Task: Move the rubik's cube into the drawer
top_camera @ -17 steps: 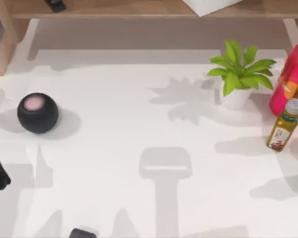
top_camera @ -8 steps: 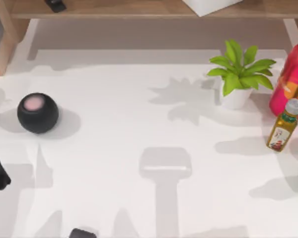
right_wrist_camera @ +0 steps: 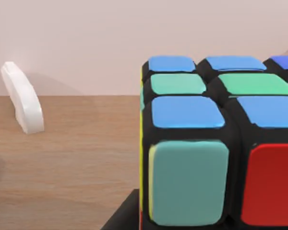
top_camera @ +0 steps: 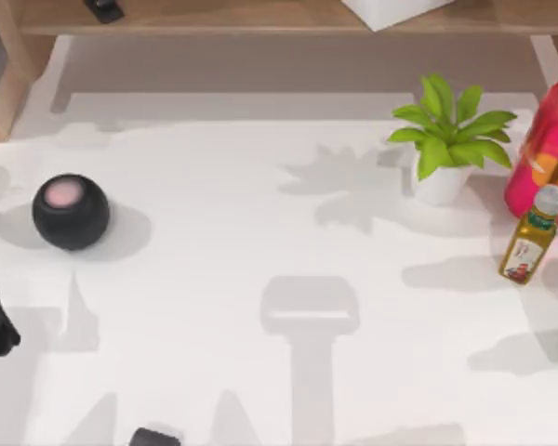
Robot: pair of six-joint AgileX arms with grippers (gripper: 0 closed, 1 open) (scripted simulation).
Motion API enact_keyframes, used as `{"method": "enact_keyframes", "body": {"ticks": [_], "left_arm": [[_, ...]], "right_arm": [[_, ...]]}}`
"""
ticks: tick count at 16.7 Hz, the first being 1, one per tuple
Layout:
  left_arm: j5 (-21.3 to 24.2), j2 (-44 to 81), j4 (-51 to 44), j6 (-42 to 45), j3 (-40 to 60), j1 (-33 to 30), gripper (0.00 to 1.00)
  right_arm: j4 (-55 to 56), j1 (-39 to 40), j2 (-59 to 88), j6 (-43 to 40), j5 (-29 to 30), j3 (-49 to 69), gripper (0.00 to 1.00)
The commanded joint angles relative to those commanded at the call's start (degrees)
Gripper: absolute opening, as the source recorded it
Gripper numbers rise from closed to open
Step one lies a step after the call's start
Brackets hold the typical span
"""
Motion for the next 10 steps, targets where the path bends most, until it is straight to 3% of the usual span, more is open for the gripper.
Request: {"method": "enact_keyframes", "body": {"ticks": [10], "left_arm": [[0.0,0.0,0.0,0.0,0.0,0.0,1.00]], "right_arm": [[-3.2,-0.4,-2.1,-0.3,-0.5,1.6,0.00]]}}
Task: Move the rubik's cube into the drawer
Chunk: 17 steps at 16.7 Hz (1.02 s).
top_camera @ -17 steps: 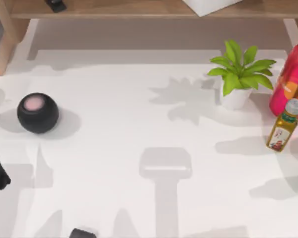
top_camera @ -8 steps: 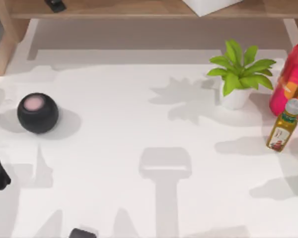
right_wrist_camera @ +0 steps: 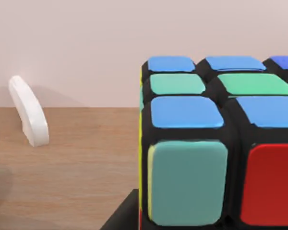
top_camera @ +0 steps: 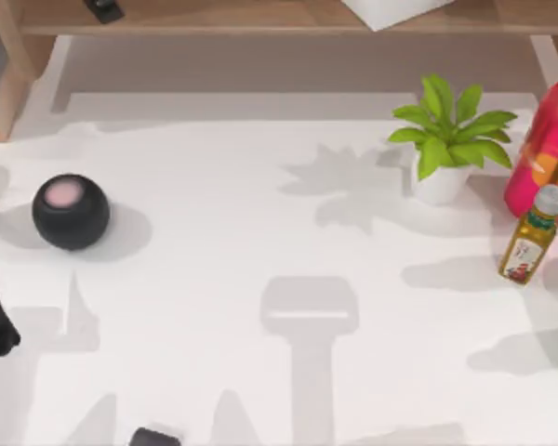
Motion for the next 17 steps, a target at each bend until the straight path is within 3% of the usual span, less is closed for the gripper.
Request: {"method": "enact_keyframes", "body": {"ticks": [6,12,17], "left_arm": [[0.0,0.0,0.0,0.0,0.0,0.0,1.00],[0.0,0.0,0.0,0.0,0.0,0.0,1.00],[0.0,0.0,0.0,0.0,0.0,0.0,1.00]], "right_arm": [[-18.3,-6.2,-2.8,-4.8,-6.9,13.9,0.00],[-50.4,-16.8,-2.1,-12.5,-15.1,32.4,0.00],[-75.7,-25.2,7.4,-17.7,-19.0,46.4,0.00]]}}
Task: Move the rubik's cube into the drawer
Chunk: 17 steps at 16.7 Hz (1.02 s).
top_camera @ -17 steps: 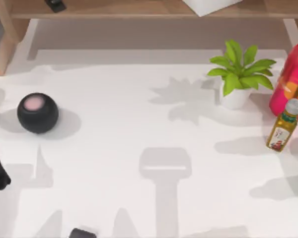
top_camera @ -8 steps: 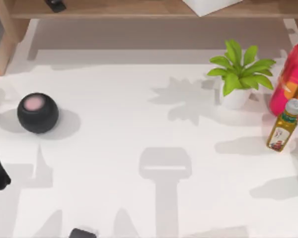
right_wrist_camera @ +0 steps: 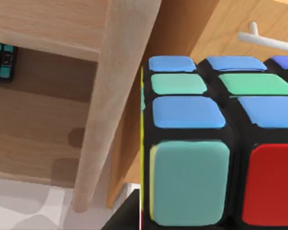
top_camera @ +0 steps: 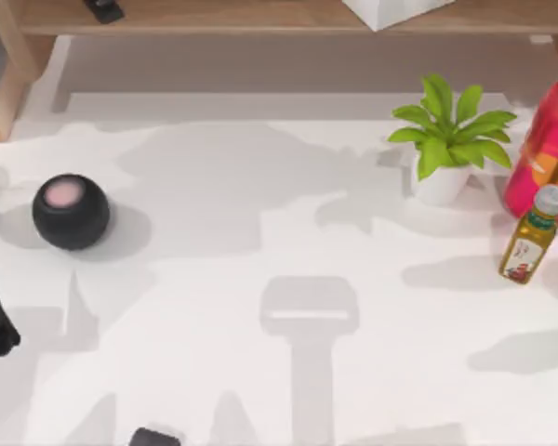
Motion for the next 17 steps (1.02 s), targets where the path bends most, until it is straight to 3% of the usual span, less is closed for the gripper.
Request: {"method": "enact_keyframes", "body": {"ticks": [5,10,17], "left_arm": [[0.0,0.0,0.0,0.0,0.0,0.0,1.00],[0.0,0.0,0.0,0.0,0.0,0.0,1.00],[0.0,0.0,0.0,0.0,0.0,0.0,1.00]], "right_arm": [[-15.1,-7.1,21.3,-2.9,-0.5,9.4,0.00],[-20.8,-11.7,40.8,-3.5,1.1,13.9,0.00],[-22.0,-12.4,46.3,-3.0,2.1,14.8,0.00]]}}
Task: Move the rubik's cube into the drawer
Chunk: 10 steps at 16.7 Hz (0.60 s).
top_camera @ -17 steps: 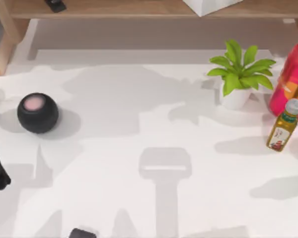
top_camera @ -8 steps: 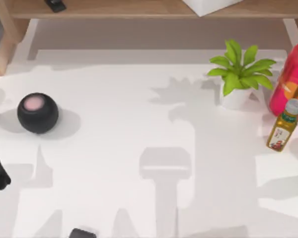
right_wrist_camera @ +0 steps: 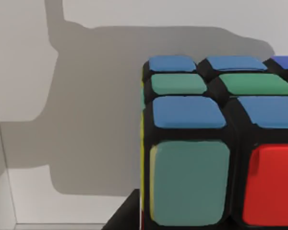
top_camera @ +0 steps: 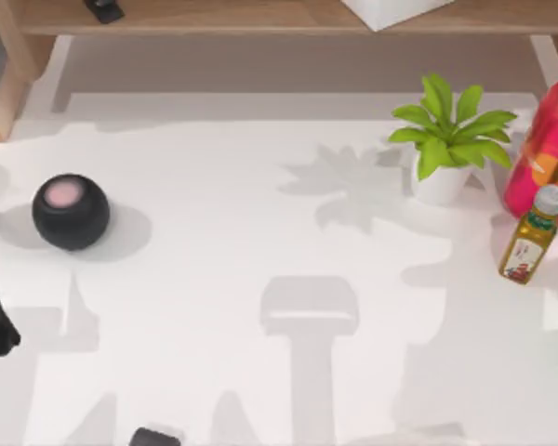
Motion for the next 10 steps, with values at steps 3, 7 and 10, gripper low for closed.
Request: {"method": "enact_keyframes", "body": {"ticks": [3,7,10], "left_arm": [[0.0,0.0,0.0,0.0,0.0,0.0,1.00],[0.0,0.0,0.0,0.0,0.0,0.0,1.00],[0.0,0.0,0.0,0.0,0.0,0.0,1.00]], "right_arm": [[0.0,0.0,0.0,0.0,0.0,0.0,0.08],[0.0,0.0,0.0,0.0,0.0,0.0,0.38],[0.0,0.0,0.0,0.0,0.0,0.0,0.60]]}}
